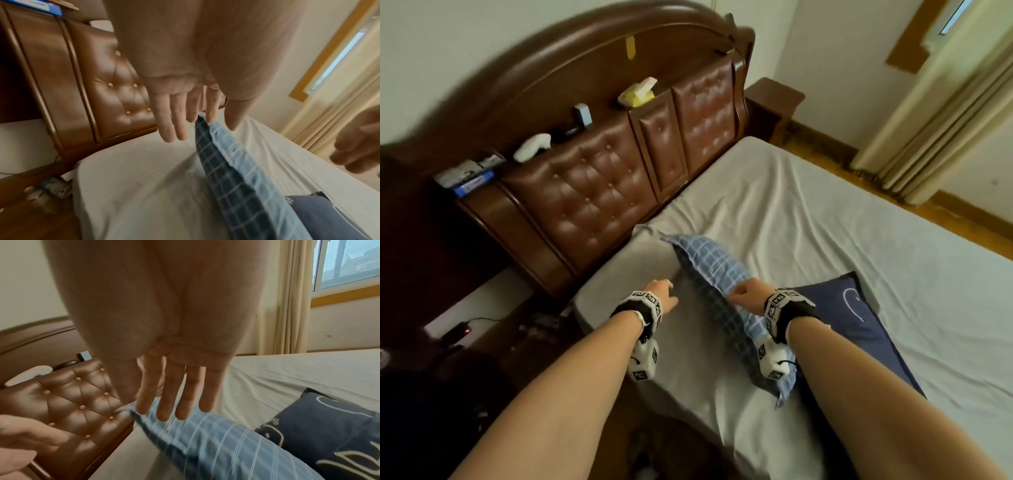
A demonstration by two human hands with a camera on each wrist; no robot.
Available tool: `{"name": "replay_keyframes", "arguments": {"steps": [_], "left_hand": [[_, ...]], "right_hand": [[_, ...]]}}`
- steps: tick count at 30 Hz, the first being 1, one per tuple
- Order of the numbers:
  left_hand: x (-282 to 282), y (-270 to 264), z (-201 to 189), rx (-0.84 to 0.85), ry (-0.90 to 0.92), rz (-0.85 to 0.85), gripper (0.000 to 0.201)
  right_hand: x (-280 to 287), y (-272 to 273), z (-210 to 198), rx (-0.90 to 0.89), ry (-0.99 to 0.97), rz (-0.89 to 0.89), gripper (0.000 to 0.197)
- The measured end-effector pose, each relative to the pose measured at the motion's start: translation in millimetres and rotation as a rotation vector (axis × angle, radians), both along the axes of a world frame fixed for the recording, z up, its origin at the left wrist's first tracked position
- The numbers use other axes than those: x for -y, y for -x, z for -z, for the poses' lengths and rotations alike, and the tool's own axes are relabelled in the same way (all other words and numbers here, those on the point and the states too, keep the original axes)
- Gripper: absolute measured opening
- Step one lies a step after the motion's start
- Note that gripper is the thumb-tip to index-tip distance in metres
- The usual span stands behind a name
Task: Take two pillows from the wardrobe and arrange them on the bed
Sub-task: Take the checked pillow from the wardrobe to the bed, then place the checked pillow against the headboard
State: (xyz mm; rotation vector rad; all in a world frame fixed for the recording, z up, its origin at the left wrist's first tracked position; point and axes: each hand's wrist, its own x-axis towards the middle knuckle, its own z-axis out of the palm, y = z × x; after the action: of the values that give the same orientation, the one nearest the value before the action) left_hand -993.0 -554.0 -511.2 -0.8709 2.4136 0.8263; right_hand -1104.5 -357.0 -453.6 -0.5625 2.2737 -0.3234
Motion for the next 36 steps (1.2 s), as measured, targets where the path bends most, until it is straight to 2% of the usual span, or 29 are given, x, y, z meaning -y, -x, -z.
{"name": "replay_keyframes", "arguments": {"steps": [4, 10, 13, 17, 20, 23, 26, 28, 30, 31, 34, 36], "left_hand": [[-1, 3, 3, 0.048, -0.012, -0.029, 0.053], [-19, 38, 17, 0.057, -0.066, -0.137, 0.049], [-28, 50, 43, 0.087, -0.05, -0.19, 0.046], [-39, 60, 101, 0.176, -0.107, -0.293, 0.051], [-47, 71, 160, 0.277, -0.227, -0.405, 0.072], [-49, 78, 216, 0.423, -0.301, -0.51, 0.079], [-49, 74, 256, 0.462, -0.287, -0.632, 0.087], [-50, 72, 288, 0.441, -0.341, -0.715, 0.095], [-49, 71, 320, 0.378, -0.464, -0.793, 0.099], [-46, 70, 337, 0.332, -0.486, -0.831, 0.094], [-41, 78, 325, 0.248, -0.465, -0.872, 0.058], [-34, 87, 293, 0.186, -0.4, -0.863, 0.049]], "right_hand": [[-11, 13, 24, 0.013, -0.004, 0.079, 0.03], [-35, 41, 75, 0.062, 0.078, 0.187, 0.026], [-46, 49, 116, 0.087, 0.047, 0.223, 0.041], [-56, 68, 177, 0.117, -0.012, 0.259, 0.062], [-57, 88, 227, 0.052, -0.075, 0.321, 0.078], [-53, 94, 284, 0.011, -0.168, 0.427, 0.099], [-53, 85, 330, 0.056, -0.177, 0.524, 0.117], [-57, 75, 352, 0.015, -0.19, 0.529, 0.122], [-58, 65, 363, -0.043, -0.229, 0.488, 0.116], [-58, 61, 366, -0.048, -0.243, 0.478, 0.107], [-54, 60, 356, -0.017, -0.178, 0.493, 0.057], [-49, 62, 338, -0.016, -0.081, 0.549, 0.034]]}}
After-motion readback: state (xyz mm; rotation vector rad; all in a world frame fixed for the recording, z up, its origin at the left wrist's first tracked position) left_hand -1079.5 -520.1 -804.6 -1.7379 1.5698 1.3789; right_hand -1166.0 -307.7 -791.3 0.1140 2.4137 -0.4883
